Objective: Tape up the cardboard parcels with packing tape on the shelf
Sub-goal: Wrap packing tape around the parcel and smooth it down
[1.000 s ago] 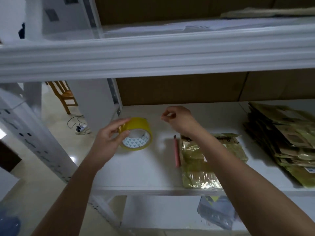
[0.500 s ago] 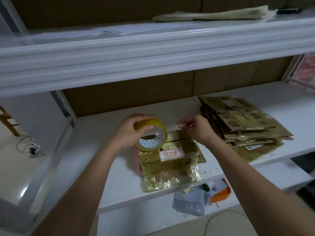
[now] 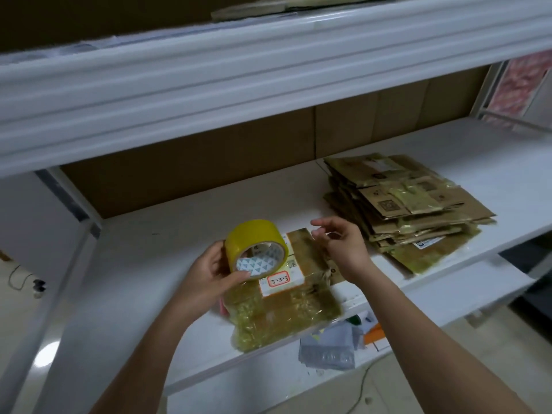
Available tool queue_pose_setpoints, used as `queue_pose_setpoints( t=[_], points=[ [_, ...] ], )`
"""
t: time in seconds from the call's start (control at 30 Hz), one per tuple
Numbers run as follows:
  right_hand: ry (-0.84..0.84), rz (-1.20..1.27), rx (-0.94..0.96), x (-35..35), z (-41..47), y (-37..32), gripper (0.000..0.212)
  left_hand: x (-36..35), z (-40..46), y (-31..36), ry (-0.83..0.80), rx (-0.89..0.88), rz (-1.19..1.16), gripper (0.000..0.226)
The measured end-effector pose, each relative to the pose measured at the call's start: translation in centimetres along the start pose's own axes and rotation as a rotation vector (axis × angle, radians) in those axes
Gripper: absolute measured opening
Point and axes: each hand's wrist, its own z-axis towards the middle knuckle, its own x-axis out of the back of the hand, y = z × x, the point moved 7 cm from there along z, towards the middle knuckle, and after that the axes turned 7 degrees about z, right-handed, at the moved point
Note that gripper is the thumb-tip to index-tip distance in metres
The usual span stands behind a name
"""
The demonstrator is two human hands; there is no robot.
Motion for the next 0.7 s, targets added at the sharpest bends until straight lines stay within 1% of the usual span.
queue_pose_setpoints(
  t=[0.2,0.4,0.47,0.57,0.63,0.7],
  points=[
    [0.096,0.227,0.005,1.2,-0.3,1.0,0.019,-1.1,0.8,1.1,-0.001,-0.034,0.086,0.043],
    [0.123,0.208,-0.036,1.8,-0.1,3.3,0.02,-1.3,1.1,1.3,-0.028,-0.032,0.107,0.051],
    [0.132,0.232,-0.079,2.0,0.0,4.0,0.02,-1.2,1.1,1.3,-0.03,-0.03,0.096,0.051],
    [0.1,0.284,-0.164,1.7,-0.1,4.6,0.019,-1.3,1.2,1.2,-0.045,-0.031,0.093,0.053],
    [0.091,0.237,-0.187,1.7,-0.1,4.8,0.018,-1.4,1.2,1.1,-0.055,-0.028,0.097,0.052],
    [0.109,0.076,-0.152,2.2,0.1,5.0,0.02,-1.4,1.2,1.0,-0.055,-0.025,0.092,0.049]
  ],
)
